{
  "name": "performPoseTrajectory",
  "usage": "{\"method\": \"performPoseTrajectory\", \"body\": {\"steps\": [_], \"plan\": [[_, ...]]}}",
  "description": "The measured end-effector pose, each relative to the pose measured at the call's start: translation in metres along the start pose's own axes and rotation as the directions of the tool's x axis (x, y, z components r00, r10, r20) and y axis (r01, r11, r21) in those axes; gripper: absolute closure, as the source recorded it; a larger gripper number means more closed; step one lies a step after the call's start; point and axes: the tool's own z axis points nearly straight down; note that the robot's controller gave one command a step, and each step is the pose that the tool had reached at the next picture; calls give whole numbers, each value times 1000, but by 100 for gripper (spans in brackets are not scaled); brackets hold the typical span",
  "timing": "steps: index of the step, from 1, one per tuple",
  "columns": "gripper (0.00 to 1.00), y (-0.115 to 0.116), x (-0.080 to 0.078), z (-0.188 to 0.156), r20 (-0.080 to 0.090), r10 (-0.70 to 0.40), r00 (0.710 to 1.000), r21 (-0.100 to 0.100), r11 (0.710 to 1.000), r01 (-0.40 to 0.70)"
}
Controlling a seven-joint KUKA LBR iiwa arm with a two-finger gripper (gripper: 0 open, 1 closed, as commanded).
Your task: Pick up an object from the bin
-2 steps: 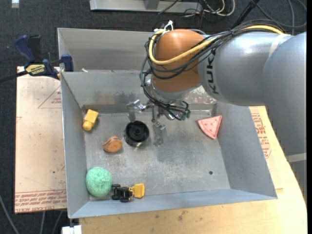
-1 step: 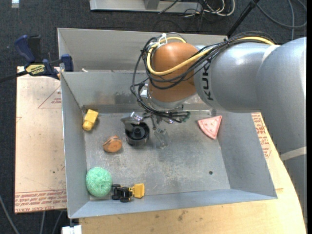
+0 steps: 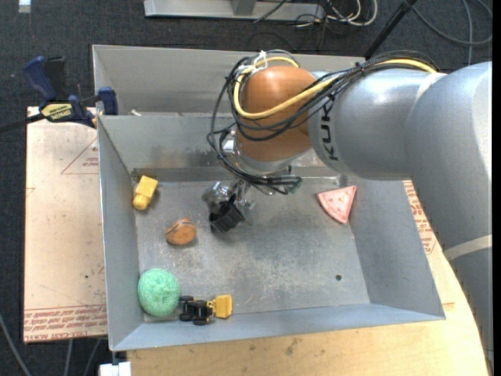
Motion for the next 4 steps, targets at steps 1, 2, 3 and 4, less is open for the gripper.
{"method": "performPoseTrajectory", "body": {"steps": [1,2,3,4], "plan": [[100,0,0,0,0,0,1000,0,1000,0],[100,0,0,-4,-1,1,1000,-1,1000,-1],[100,0,0,-16,-9,0,1000,-3,1000,0],[100,0,0,-21,-14,1,1000,-5,1000,-1]]}}
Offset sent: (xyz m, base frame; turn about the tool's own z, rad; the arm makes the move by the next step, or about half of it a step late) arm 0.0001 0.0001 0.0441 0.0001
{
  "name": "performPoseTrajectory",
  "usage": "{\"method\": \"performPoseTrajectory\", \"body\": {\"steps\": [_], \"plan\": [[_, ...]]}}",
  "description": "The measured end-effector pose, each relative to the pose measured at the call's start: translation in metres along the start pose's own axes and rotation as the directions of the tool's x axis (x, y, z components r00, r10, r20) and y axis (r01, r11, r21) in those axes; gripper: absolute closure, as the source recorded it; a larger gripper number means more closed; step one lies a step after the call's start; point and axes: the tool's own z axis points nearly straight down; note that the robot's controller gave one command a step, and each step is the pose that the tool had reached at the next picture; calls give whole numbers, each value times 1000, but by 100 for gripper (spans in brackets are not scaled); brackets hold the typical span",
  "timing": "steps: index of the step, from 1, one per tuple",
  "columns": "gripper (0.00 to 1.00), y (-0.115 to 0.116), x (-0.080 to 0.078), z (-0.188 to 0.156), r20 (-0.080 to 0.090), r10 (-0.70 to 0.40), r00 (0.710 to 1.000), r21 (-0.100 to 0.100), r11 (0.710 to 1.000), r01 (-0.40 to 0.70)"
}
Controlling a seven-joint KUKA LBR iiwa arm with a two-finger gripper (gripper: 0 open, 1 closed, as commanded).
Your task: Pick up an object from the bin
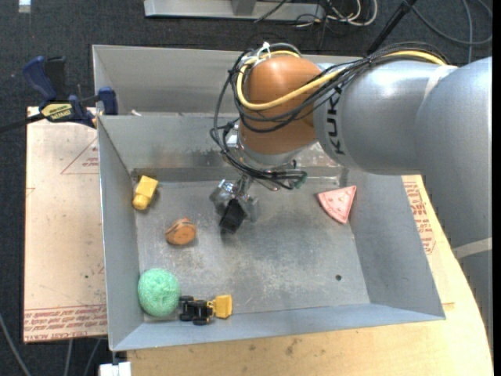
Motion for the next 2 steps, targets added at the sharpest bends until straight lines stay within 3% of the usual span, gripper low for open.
{"method": "performPoseTrajectory", "body": {"steps": [2], "plan": [[100,1,0,-16,-6,1,1000,-4,1000,-1]]}}
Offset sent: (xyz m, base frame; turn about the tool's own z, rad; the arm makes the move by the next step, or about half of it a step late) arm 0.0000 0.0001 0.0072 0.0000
